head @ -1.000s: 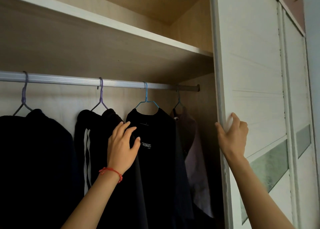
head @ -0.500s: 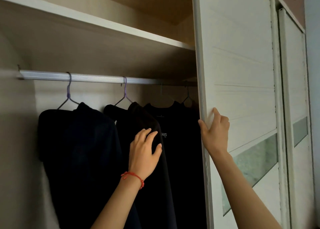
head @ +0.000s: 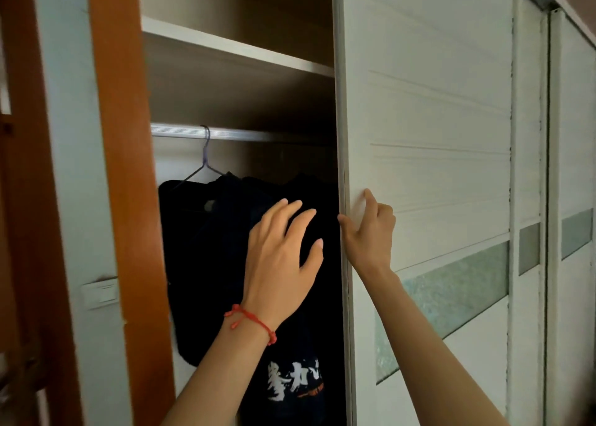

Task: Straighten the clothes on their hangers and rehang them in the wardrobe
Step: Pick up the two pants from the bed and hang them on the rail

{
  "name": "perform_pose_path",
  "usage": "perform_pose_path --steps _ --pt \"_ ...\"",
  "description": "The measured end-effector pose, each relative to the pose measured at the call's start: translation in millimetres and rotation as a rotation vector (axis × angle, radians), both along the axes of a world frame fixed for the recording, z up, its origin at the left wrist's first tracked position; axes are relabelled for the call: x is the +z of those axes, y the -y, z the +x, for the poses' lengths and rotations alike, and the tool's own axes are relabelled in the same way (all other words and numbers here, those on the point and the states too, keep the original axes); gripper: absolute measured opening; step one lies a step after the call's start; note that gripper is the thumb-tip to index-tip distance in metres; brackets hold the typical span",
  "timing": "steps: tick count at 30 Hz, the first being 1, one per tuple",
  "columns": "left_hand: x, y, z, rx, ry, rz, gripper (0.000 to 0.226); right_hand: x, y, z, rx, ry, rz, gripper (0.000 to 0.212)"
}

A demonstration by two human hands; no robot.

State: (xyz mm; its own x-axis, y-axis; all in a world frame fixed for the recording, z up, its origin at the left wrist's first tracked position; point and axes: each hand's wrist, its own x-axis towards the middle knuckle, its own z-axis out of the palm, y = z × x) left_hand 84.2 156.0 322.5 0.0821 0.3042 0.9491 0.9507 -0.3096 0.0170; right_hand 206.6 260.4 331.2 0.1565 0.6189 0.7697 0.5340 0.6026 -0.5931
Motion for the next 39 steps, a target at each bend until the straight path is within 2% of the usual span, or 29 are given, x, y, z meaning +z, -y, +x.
perform_pose_path --steps 10,14,20,24,32,39 --pt "38.6 85.4 -56.0 0.18 -0.118 0.312 0.034 -13.1 58.2 -57.5 0.149 -0.042 0.11 0.057" --pt "38.1 95.6 -78.6 0.161 -0.063 0.418 0.036 -17.5 75.7 -79.4 0.203 -0.061 0.162 0.058" --pt "22.5 90.4 -107.6 0.025 0.258 0.259 0.06 -23.0 95.5 -107.3 0.292 -0.141 0.228 0.053" --pt "9.7 78.3 -116.8 -0.095 0.438 0.11 0.061 -20.2 105.4 -121.5 0.39 -0.267 0.187 0.055" --pt "5.6 71.4 -120.8 -0.193 0.484 0.162 0.057 -17.8 113.4 -139.6 0.47 -0.352 0.18 0.032" --pt "3.9 69.6 -120.0 -0.175 0.493 0.191 0.052 -18.3 123.0 -154.1 0.46 -0.345 0.242 0.041"
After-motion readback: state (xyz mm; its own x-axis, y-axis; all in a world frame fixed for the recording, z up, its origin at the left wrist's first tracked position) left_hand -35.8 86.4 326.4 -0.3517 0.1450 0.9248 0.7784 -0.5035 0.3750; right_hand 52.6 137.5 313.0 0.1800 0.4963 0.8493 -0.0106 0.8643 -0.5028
